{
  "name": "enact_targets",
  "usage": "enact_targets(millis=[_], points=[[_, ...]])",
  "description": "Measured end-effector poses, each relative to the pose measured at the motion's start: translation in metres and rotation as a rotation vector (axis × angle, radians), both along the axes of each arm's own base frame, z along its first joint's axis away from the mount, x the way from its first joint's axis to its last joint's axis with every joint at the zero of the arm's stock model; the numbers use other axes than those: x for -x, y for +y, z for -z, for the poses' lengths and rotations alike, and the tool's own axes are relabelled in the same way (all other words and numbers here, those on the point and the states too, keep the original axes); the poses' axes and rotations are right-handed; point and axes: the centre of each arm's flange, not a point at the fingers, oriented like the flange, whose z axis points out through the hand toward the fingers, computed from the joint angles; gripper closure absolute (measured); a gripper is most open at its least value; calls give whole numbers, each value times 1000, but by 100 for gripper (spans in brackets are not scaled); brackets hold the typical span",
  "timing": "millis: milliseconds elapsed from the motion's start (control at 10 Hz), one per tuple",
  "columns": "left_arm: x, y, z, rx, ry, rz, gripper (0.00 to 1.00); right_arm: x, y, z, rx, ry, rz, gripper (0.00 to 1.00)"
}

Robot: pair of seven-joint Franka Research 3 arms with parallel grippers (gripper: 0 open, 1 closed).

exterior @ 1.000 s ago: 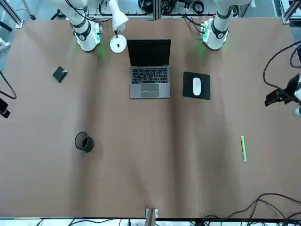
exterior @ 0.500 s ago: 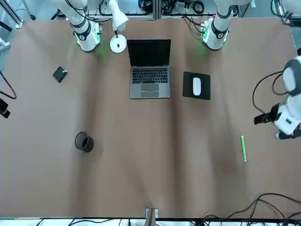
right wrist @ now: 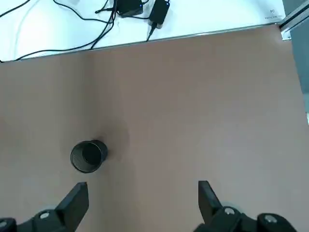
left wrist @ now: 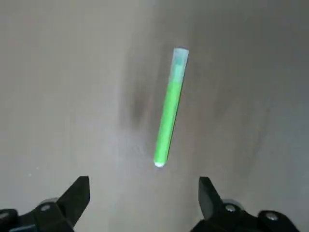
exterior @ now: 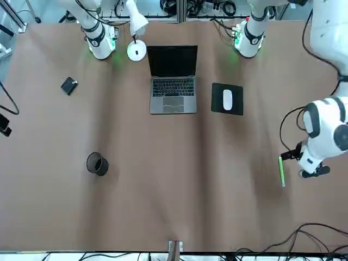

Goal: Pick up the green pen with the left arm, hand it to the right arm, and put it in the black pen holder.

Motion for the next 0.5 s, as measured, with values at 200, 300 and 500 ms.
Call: enact_targets(millis=[200, 300, 500], points=[[-1, -1, 28, -6, -4, 7, 1, 0, 0, 0, 0, 0, 0, 0], [-1, -3, 36, -8, -5, 11, 3, 0, 0, 0, 0, 0, 0, 0], [-3, -5, 44, -11, -18, 18, 6, 0, 0, 0, 0, 0, 0, 0]])
